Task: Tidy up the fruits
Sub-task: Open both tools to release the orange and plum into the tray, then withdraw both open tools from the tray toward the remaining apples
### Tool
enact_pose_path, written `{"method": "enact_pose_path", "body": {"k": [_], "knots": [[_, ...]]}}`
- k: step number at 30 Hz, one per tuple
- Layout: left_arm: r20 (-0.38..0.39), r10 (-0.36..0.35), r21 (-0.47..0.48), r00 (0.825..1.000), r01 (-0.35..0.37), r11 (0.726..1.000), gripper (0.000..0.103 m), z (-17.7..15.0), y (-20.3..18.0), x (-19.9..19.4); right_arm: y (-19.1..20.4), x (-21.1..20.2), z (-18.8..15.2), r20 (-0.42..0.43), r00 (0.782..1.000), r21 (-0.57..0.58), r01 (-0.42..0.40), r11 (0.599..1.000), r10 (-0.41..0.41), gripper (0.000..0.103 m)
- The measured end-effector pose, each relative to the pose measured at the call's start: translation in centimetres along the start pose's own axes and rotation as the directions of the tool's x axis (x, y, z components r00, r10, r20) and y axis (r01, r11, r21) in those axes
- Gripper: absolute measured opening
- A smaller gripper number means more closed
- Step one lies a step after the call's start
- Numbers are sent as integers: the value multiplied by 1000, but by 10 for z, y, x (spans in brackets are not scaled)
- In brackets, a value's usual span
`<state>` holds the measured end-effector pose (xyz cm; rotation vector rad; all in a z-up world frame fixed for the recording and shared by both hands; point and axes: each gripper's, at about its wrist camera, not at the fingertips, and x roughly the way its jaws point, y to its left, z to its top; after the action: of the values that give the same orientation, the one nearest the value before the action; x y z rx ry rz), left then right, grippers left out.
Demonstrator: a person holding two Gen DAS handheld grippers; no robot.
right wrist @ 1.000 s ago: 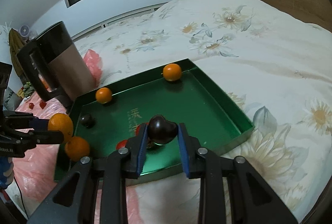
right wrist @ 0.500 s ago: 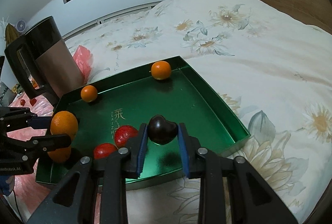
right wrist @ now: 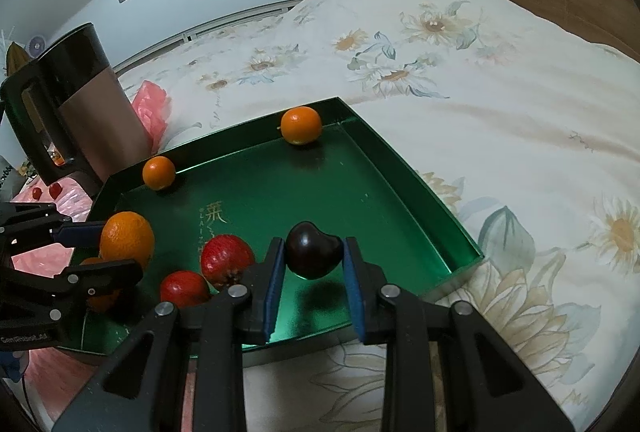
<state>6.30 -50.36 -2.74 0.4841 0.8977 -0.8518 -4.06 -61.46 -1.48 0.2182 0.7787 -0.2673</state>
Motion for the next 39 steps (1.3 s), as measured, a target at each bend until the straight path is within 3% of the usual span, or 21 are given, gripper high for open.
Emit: {"method": "enact_pose_path", "body": {"k": [15, 17, 18, 19, 27, 30, 33, 39], "knots": [[-35, 41, 23, 999, -40, 999, 37, -5, -6, 13, 11, 3, -3, -26, 999, -70, 42, 997, -44, 31], [-26, 43, 17, 999, -43, 999, 43, -4, -4, 9, 12, 2, -3, -22, 998, -72, 50, 996, -52, 58], [-10, 49, 14, 999, -49, 999, 53, -3, -3, 6, 13, 1, -3, -17, 998, -73, 62, 995, -63, 77], [10, 51, 11, 999, -51, 999, 56, -2, -3, 0, 13, -1, -2, -14, 998, -71, 66, 995, -67, 80], [69, 44, -16, 997, -43, 999, 57, -5, 5, -38, 23, -24, -2, 7, 998, -56, 66, 996, -65, 82], [84, 40, -42, 996, -36, 998, 57, -12, 13, -53, 28, -43, -3, 60, 995, -33, 79, 996, -77, 83], [108, 54, -82, 993, -45, 996, 57, -27, 25, -71, 39, -62, -5, 110, 985, -20, 137, 990, -134, 102], [152, 115, -123, 982, -97, 988, 57, -58, 42, -104, 60, -82, -18, 101, 991, 53, 88, 995, -93, 103]]}}
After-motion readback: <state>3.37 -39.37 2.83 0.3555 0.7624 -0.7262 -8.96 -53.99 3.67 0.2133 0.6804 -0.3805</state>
